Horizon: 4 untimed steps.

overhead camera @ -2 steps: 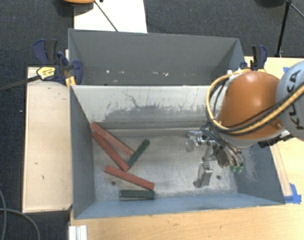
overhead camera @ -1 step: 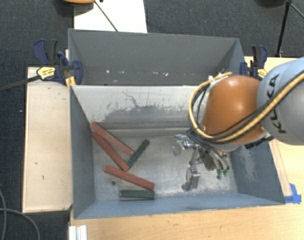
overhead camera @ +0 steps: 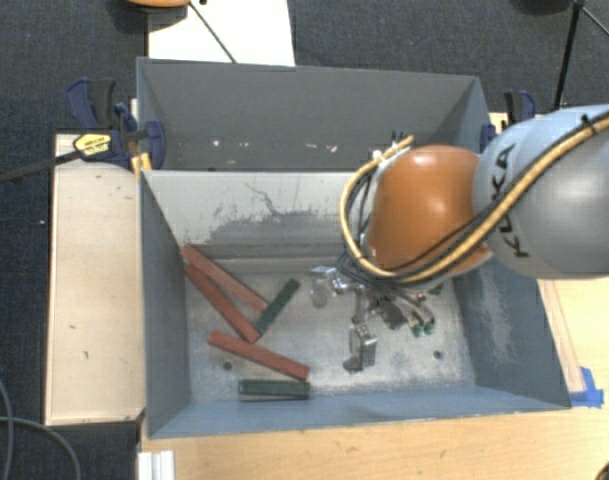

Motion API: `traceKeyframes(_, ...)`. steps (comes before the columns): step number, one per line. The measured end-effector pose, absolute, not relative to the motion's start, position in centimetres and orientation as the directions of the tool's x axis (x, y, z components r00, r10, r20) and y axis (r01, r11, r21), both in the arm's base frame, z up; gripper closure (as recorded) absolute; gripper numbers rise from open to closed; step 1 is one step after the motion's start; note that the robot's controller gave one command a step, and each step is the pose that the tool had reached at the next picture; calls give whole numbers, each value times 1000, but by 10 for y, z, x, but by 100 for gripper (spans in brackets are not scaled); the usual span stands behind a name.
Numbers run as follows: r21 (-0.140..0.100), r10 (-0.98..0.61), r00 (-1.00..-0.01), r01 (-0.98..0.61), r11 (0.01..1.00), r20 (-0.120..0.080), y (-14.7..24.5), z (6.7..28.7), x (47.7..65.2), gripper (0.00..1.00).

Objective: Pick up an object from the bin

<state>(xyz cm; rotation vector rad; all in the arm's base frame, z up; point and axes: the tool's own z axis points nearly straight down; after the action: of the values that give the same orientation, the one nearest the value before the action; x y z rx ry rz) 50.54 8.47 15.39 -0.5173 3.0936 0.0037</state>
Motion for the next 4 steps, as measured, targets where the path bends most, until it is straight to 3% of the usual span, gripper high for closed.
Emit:
traceKeyframes(1,0,-474,-881,-474,881,-2,99,131,505,0)
traceKeyframes(2,0,-316,-949,-316,949,-5,103,88,496,0)
traceKeyframes(3,-1,-343,-939,-343,939,-4,148,74,492,0)
traceKeyframes(4,3,-325,-946,-325,946,-4,172,80,492,0)
